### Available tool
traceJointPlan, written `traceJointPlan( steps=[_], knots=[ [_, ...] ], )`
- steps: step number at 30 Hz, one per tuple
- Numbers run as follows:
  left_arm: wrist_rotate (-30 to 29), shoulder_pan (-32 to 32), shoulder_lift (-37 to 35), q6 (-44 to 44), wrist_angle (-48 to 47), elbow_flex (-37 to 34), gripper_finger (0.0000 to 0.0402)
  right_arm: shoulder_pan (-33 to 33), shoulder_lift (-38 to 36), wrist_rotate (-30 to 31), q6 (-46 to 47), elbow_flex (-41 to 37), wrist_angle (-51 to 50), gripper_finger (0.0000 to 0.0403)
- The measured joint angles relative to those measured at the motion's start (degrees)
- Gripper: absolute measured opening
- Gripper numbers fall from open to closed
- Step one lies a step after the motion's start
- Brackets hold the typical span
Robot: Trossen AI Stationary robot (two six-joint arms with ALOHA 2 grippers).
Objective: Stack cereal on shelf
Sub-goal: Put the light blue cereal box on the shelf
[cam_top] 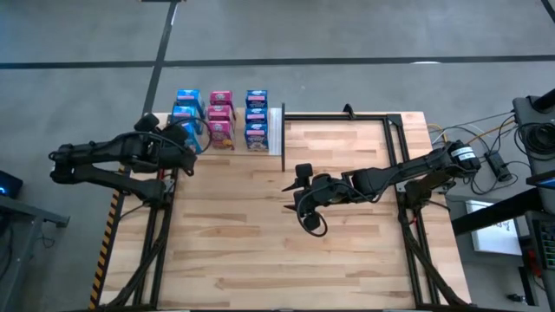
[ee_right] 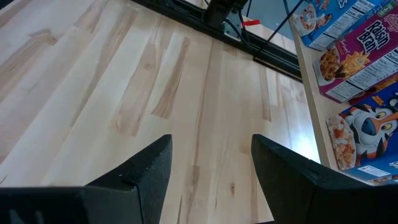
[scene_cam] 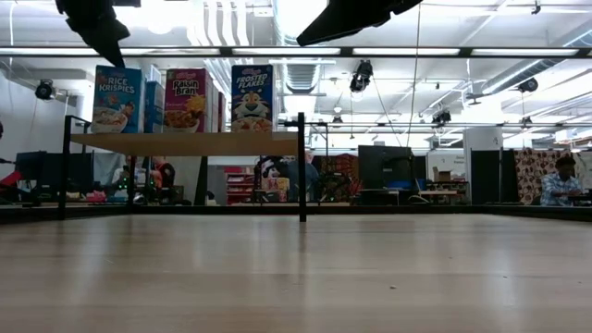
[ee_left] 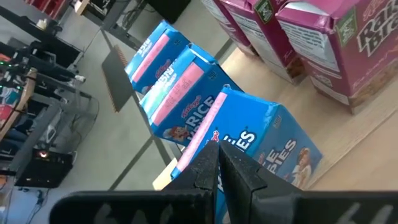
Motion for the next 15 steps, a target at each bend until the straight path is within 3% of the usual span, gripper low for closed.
traceJointPlan(
  steps=[15],
  knots=[
    [1.3, 0.0, 0.0, 1.4, 4.1, 4.1, 0.0000, 0.0, 0.0, 0.0, 0.0, 0.0, 0.0, 0.0210]
  ],
)
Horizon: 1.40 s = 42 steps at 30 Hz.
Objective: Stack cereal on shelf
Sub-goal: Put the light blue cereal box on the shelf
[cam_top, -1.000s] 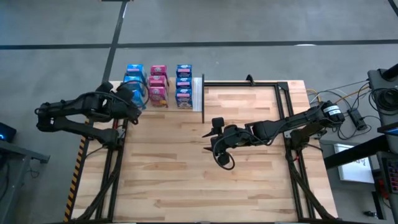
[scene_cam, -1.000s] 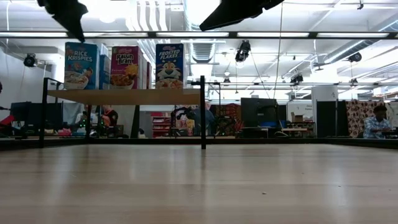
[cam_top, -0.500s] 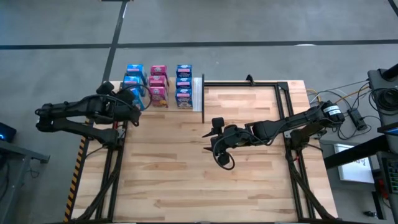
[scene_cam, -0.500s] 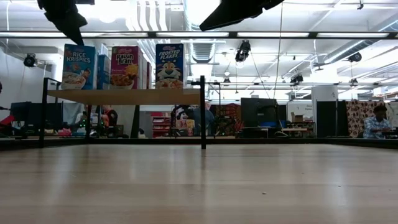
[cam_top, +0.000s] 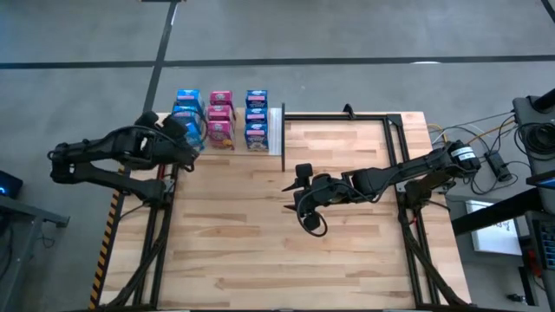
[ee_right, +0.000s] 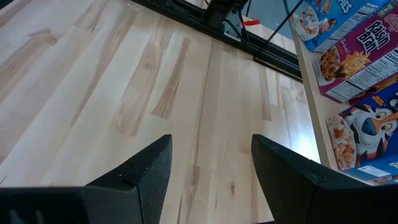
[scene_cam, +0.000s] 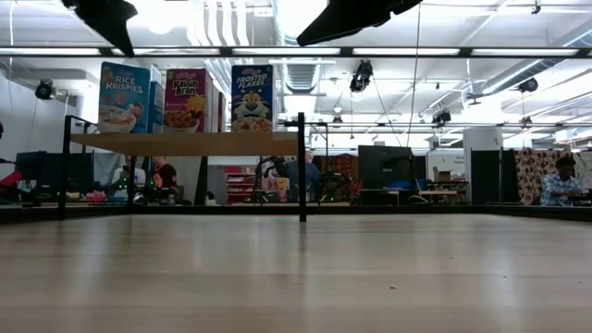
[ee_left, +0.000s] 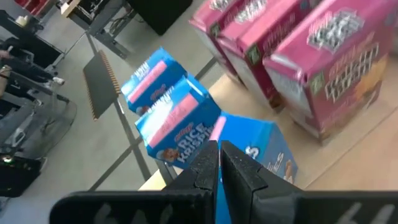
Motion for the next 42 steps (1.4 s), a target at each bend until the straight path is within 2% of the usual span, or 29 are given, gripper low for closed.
traceJointPlan(
  steps=[4, 12, 21, 29, 37, 42],
  knots=[
    [-0.3, 0.0, 0.0, 0.1, 0.7, 1.7, 0.0000, 0.0, 0.0, 0.0, 0.0, 0.0, 0.0, 0.0210],
    [-1.1, 0.0, 0.9, -0.4, 6.2, 0.3, 0.0000, 0.0, 0.0, 0.0, 0.0, 0.0, 0.0, 0.0210],
    [-8.7, 0.0, 4.4, -0.5, 7.2, -0.5, 0.0000, 0.0, 0.0, 0.0, 0.0, 0.0, 0.0, 0.0210],
    [-9.6, 0.0, 5.2, 0.1, 7.1, -4.1, 0.0000, 0.0, 0.0, 0.0, 0.0, 0.0, 0.0, 0.0210],
    [-7.0, 0.0, 4.6, 10.8, 7.1, -4.1, 0.0000, 0.0, 0.0, 0.0, 0.0, 0.0, 0.0, 0.0210],
    [-6.8, 0.0, 3.4, 13.5, 7.1, -4.1, 0.0000, 0.0, 0.0, 0.0, 0.0, 0.0, 0.0, 0.0210]
  ],
)
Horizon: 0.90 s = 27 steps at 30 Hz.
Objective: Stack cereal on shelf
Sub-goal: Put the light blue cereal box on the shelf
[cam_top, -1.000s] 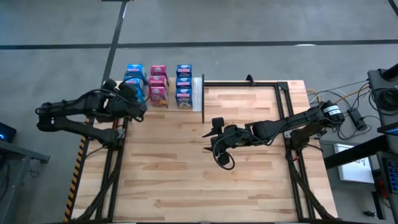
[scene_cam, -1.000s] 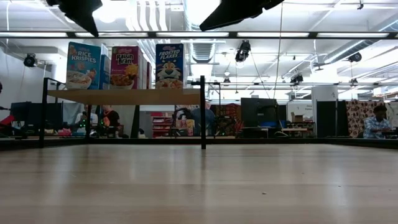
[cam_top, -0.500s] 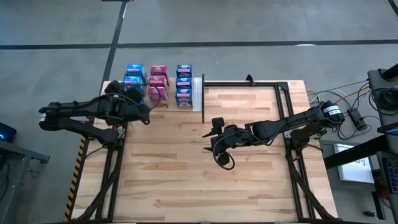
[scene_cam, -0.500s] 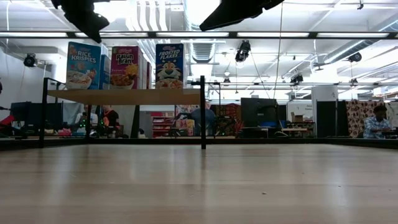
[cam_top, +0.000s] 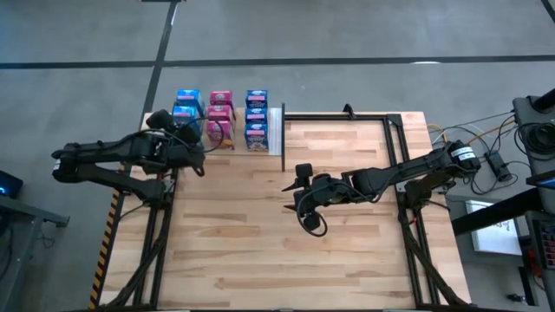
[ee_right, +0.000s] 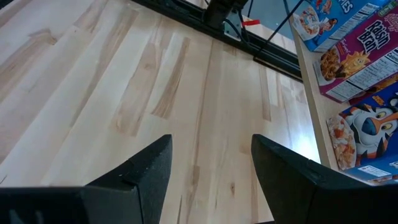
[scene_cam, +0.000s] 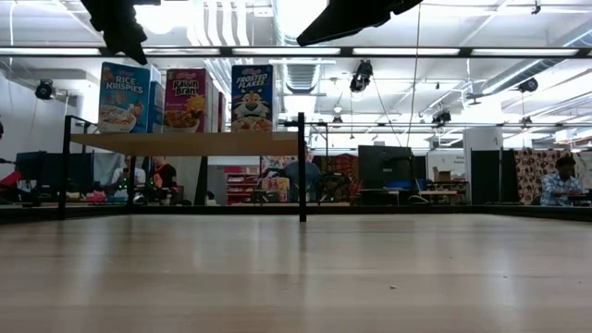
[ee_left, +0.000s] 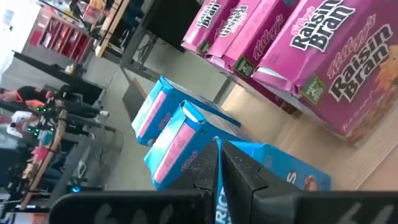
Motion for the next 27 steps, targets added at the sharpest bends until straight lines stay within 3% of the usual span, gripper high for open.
traceJointPlan(
  steps=[3, 6, 11, 13, 15, 19, 21, 27],
  knots=[
    [2.8, -0.1, -0.8, 0.0, -0.1, 1.1, 0.0000, 0.0, 0.0, 0.0, 0.0, 0.0, 0.0, 0.0210],
    [10.4, -0.2, -1.1, 0.3, -0.1, 4.0, 0.0000, 0.0, 0.0, 0.0, 0.0, 0.0, 0.0, 0.0210],
    [34.5, -0.2, -1.1, 3.4, -2.0, 8.8, 0.0000, 0.0, 0.0, 0.0, -0.1, 0.0, 0.0, 0.0210],
    [39.8, -0.2, -1.1, 2.1, -4.0, 9.3, 0.0000, 0.0, 0.0, 0.0, -0.1, 0.0, 0.0, 0.0210],
    [39.4, -0.2, -1.1, -0.3, -6.8, 9.1, 0.0000, 0.0, 0.0, 0.0, -0.2, 0.0, 0.0, 0.0210],
    [29.7, -0.2, -0.9, -6.7, -13.4, 6.5, 0.0000, 0.0, 0.0, 0.0, -0.9, 0.0, 0.0, 0.0210],
    [25.2, -0.2, -0.9, -8.7, -13.7, 4.7, 0.0000, 0.0, 0.0, 0.0, -1.0, 0.0, 0.0, 0.0210],
    [19.1, -0.1, 0.0, -10.9, -13.7, 1.3, 0.0000, 0.0, 0.0, 0.0, -1.4, 0.0, 0.0, 0.0210]
  ],
)
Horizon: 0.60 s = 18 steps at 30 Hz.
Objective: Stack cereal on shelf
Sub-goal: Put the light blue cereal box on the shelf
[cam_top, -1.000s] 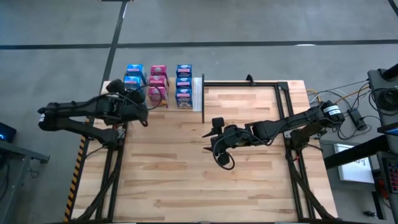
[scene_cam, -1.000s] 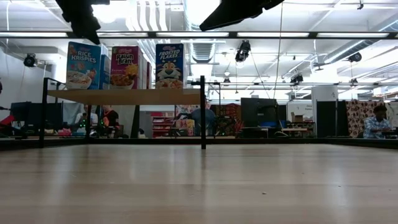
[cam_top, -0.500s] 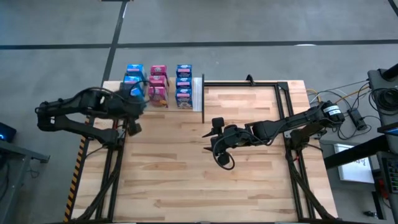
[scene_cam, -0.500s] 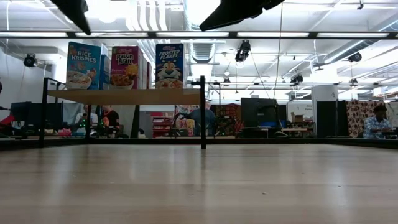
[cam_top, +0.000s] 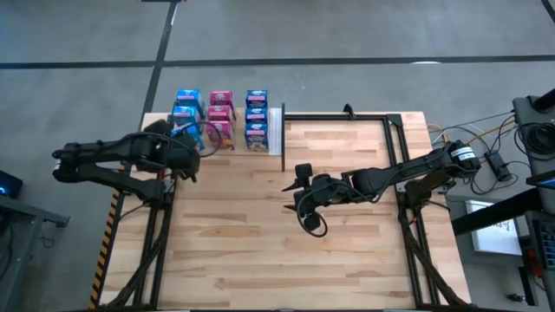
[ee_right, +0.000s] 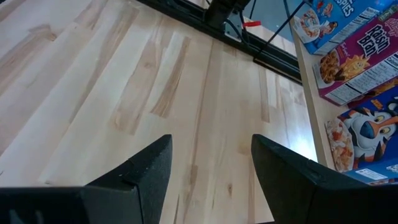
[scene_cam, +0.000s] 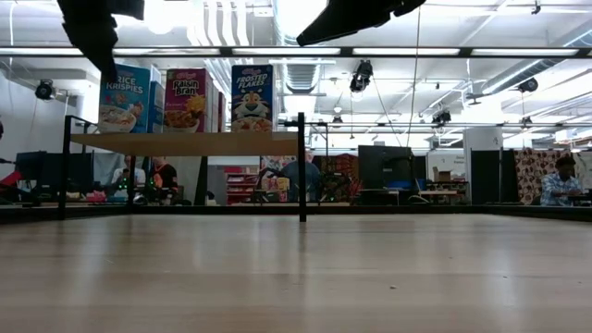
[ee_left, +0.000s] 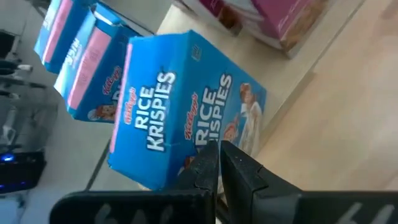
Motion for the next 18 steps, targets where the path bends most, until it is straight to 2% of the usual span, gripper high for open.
traceJointPlan(
  steps=[18],
  knots=[
    [-1.9, 0.0, 0.5, 1.8, -0.1, -5.3, 0.0000, 0.0, 0.0, 0.0, 0.3, 0.0, 0.0, 0.0210]
  ],
)
